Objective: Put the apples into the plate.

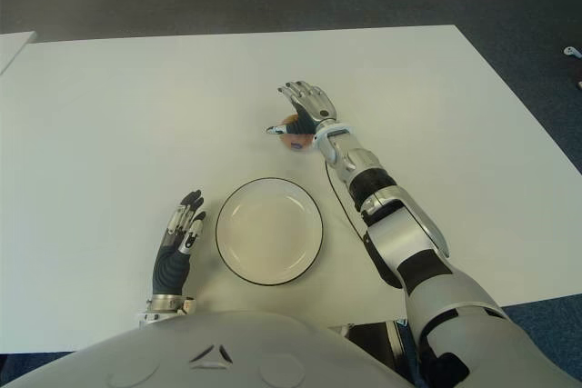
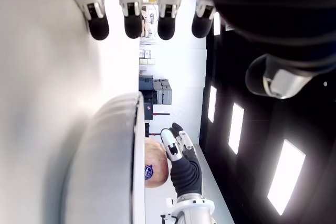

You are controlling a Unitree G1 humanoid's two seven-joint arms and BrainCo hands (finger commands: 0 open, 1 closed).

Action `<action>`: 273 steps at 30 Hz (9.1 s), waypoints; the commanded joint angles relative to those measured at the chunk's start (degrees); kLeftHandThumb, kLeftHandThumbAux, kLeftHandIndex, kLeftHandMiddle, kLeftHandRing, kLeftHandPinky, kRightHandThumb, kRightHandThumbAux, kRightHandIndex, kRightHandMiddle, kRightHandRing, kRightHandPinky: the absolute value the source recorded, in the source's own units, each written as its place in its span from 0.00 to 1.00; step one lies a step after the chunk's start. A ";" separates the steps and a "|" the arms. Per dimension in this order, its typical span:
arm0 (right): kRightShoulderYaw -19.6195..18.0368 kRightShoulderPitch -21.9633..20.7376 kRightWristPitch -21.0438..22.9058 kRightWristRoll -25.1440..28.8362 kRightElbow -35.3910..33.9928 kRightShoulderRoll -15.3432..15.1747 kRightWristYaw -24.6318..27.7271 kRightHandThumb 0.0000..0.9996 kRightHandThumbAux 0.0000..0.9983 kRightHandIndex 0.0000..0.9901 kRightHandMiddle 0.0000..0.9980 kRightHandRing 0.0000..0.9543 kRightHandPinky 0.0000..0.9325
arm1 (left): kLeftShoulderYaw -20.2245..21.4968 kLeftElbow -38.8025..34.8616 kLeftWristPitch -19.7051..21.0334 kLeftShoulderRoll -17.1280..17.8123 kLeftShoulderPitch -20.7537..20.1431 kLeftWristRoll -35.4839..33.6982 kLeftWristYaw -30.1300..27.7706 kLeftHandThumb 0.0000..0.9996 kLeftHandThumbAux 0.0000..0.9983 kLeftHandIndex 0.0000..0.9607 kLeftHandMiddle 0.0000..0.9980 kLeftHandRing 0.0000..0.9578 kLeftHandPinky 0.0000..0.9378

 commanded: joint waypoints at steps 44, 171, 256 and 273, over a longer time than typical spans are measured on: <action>3.65 7.94 -2.24 2.20 3.28 1.38 -3.83 0.27 0.38 0.02 0.01 0.00 0.00 | -1.44 -2.78 4.08 -0.22 3.22 1.07 0.48 0.02 0.34 0.05 0.03 0.01 0.05; -16.33 18.21 -6.50 15.89 -50.95 -12.17 16.80 0.95 0.66 0.39 0.50 0.54 0.88 | -5.53 -15.78 15.39 0.07 6.92 -1.36 2.67 0.07 0.37 0.05 0.06 0.06 0.11; -12.54 44.51 -27.10 8.75 -75.22 -20.46 39.26 0.03 0.37 0.00 0.00 0.00 0.00 | -5.61 -17.09 17.10 0.92 6.18 -3.71 2.11 0.06 0.46 0.03 0.05 0.09 0.16; -12.19 43.89 -27.00 11.11 -73.37 -20.14 39.29 0.03 0.28 0.00 0.00 0.00 0.00 | -5.72 -16.78 16.12 0.52 5.94 -2.62 3.01 0.06 0.44 0.02 0.05 0.09 0.16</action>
